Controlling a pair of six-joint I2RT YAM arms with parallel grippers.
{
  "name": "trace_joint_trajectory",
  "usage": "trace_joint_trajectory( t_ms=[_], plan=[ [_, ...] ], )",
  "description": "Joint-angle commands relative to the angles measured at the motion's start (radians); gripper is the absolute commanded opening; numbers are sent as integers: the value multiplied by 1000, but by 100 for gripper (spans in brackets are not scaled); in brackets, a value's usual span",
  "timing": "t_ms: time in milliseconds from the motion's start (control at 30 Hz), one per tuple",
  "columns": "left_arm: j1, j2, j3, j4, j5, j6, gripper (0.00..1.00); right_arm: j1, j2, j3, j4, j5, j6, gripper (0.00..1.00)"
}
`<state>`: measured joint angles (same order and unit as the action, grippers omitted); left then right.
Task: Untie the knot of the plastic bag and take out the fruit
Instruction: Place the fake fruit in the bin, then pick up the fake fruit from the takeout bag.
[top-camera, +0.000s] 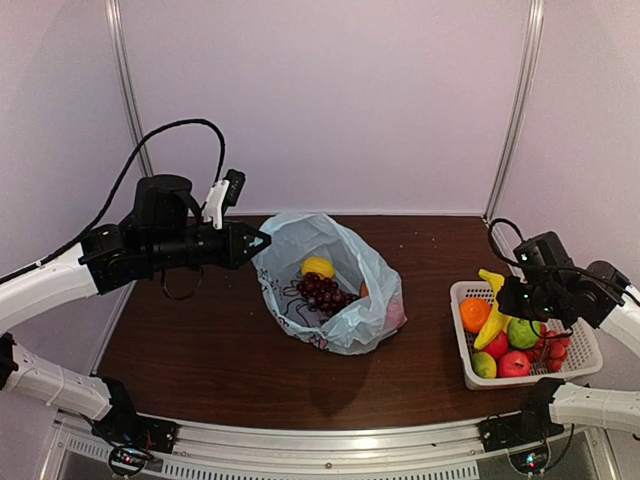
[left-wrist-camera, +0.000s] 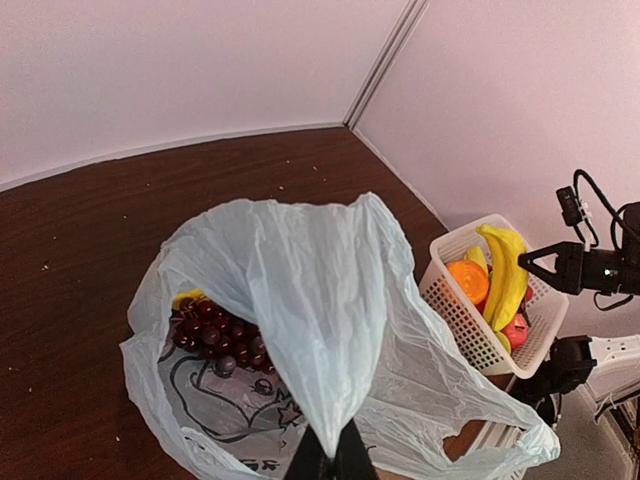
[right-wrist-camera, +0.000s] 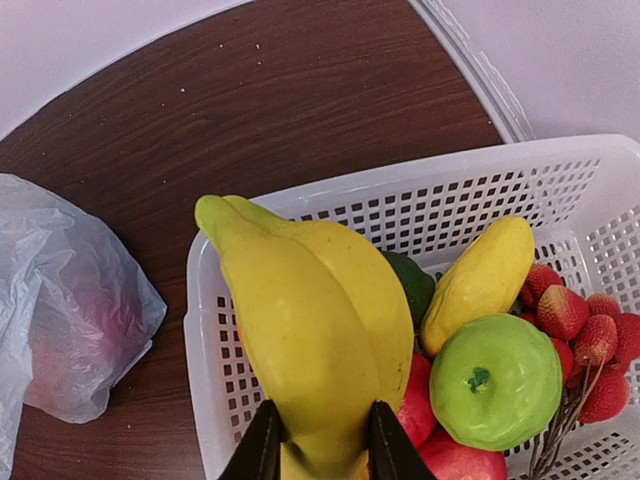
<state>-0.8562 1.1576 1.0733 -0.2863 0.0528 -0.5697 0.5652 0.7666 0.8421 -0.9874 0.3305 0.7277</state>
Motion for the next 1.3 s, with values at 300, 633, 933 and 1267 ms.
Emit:
trace_joint_trajectory(
  t_ms=[300, 633, 933, 1267],
  plan=[
    [9, -13, -9, 35, 41, 29, 0, -5, 1, -81, -16, 57, 99, 41],
    [9, -27, -6, 42, 89, 52, 0, -5, -16, 15, -39, 85, 52, 80],
    [8, -43, 10, 79, 335, 147, 0, -1, -8, 153, 106, -158, -133, 76],
    [-39, -22, 55, 90, 519, 155, 0, 138, 46, 150, 311, -360, -185, 72]
  ],
)
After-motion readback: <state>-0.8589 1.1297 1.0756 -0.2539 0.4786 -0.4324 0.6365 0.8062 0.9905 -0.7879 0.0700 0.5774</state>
